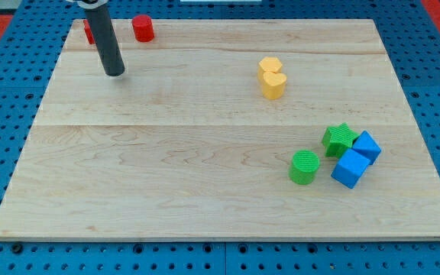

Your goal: Move the yellow hexagon to the right of the red circle

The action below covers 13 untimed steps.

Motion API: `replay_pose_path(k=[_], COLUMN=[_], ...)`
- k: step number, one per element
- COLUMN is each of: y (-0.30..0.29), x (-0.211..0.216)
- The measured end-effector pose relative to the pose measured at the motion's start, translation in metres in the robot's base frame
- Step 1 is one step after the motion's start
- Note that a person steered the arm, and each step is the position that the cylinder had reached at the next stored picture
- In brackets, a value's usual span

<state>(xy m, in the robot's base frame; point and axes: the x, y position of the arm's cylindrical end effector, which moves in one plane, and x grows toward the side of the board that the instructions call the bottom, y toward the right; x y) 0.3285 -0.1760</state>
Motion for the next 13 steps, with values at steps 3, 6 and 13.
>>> replay_pose_path(k=[3,6,13], y=[0.016,0.216,0.257], x=[-0.003,0.093,-0.011])
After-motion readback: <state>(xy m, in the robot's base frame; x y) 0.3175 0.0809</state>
